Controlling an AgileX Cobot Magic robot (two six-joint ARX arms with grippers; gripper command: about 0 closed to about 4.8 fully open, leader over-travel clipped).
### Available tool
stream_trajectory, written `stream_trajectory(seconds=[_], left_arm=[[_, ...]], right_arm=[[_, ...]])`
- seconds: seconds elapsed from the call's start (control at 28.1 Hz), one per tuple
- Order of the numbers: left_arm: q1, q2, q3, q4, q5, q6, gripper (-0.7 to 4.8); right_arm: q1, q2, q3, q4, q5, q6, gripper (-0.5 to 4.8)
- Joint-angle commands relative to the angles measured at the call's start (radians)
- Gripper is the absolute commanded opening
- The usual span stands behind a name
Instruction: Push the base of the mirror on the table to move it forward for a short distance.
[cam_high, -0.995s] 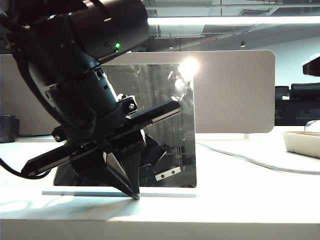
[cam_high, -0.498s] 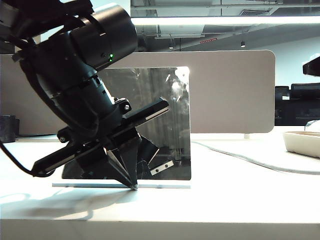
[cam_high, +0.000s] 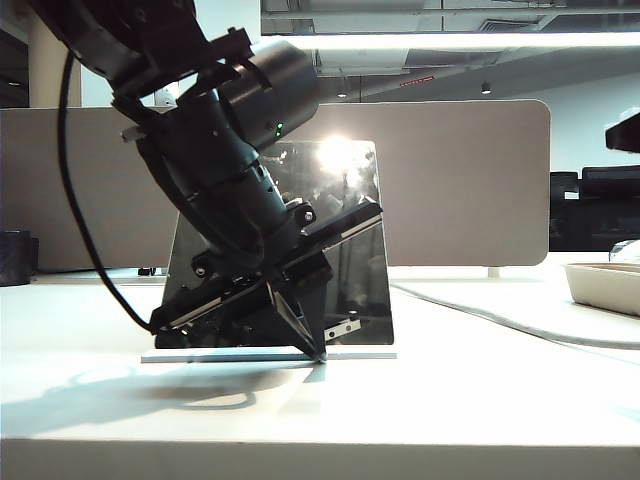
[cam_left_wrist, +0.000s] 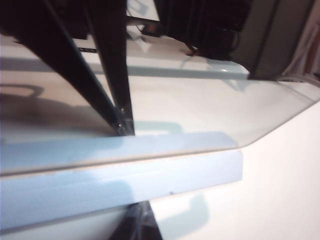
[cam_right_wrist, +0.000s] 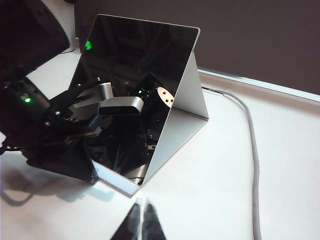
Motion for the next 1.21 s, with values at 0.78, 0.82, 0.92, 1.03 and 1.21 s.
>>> stream_trajectory(seconds=[0.78, 0.82, 0.92, 1.03, 1.21], left_arm=[[0.184, 0.132, 0.108, -0.035, 0.071, 0.126, -0.01], [0.191, 0.141, 0.119, -0.037, 0.076, 0.134, -0.01], [0.209, 0.162, 0.141, -0.036, 0.077, 0.152, -0.01], [0.226, 0.174, 0.151, -0.033, 0.073, 0.151, -0.01], [0.257, 0.196, 0.157, -0.020, 0.069, 0.159, -0.01]], right_arm=[[0.000, 0.000, 0.001, 0.014, -0.002, -0.001, 0.22], [0.000, 0.000, 0.001, 0.015, -0.002, -0.001, 0.22], [0.000, 0.000, 0.001, 0.014, -0.002, -0.001, 0.21], [0.000, 0.000, 0.001, 0.014, -0.002, -0.001, 0.22], [0.000, 0.000, 0.001, 0.014, -0.002, -0.001, 0.22]])
